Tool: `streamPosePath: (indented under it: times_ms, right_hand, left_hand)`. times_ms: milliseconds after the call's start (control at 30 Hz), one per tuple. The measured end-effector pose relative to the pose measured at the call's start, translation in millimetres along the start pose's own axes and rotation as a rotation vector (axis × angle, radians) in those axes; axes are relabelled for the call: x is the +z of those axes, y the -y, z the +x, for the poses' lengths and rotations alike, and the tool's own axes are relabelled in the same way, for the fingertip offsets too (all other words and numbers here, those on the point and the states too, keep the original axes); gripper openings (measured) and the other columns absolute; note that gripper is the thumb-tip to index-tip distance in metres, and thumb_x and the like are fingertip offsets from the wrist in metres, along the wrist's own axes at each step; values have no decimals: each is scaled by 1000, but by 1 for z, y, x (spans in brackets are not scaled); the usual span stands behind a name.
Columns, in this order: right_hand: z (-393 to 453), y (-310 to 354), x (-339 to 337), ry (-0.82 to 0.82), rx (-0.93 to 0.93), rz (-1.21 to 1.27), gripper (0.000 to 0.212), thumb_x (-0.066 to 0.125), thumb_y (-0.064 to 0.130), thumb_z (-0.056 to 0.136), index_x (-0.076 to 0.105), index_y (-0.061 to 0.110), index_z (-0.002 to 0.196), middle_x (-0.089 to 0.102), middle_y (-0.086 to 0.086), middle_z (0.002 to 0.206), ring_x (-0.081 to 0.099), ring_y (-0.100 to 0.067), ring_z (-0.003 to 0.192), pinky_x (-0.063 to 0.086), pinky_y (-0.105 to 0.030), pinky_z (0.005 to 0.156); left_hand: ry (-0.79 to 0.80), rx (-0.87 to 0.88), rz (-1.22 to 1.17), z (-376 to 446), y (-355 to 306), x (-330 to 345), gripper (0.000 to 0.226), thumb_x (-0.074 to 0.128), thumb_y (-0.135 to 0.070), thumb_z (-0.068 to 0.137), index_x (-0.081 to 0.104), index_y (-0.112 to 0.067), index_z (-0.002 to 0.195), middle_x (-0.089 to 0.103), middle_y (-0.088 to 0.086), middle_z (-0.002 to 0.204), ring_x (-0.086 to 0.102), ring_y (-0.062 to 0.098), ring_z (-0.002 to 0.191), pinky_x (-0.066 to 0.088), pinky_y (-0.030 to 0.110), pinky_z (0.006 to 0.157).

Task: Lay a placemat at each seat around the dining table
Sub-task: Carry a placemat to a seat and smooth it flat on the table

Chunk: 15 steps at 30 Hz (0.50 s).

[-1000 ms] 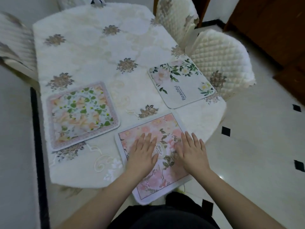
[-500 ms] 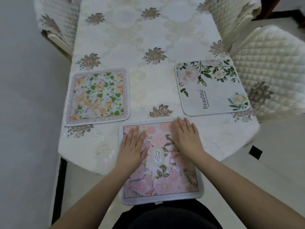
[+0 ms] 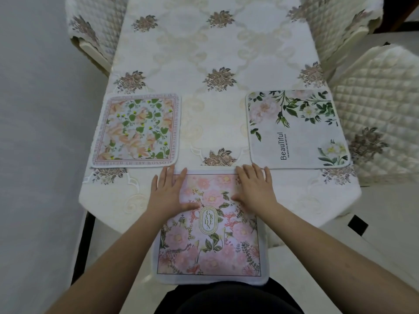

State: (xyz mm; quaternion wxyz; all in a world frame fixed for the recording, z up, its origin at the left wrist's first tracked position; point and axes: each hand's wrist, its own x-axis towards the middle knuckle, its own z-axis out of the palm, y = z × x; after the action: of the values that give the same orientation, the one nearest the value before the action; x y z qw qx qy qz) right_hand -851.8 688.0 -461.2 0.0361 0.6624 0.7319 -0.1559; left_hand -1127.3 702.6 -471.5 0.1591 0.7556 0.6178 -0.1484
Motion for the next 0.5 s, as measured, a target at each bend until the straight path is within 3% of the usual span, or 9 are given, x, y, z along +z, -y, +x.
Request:
streamPosePath:
  times_ms: [167,300,400,500]
  right_hand:
    - [-3,-1,0,-77,-32,-33,98,74,62,71,32,19,149,41,-8,143,26,-31,141,-1,-53,117]
    - [-4,-2,4,-174,-38,-40,103,83,62,57,43,18,141,49,-9,127,40,-32,128,10,-60,114]
    - [-4,-3,-2,-156,-21,-19,100,82,62,56,44,21,138,47,-8,124,41,-30,124,10,-61,114]
    - [0,-5,-11,-111,-13,-1,91,81,61,59,46,22,133,46,-9,122,41,-30,123,11,-56,115]
  left_hand:
    - [-10,-18,-42,-2,-1,-1,132,12,-105,45,-16,-37,154,-11,6,166,-10,27,153,-1,54,122]
    - [-90,-50,-70,-6,-4,-5,137,34,-102,48,-14,-33,156,8,7,165,4,28,153,-1,59,119]
    - [-234,-70,-75,-6,-8,-8,142,62,-91,49,3,-24,159,30,11,154,24,32,145,2,62,116]
    - [-295,-103,-39,-6,-9,-15,123,73,-78,55,32,-15,153,42,15,145,35,35,138,7,66,115]
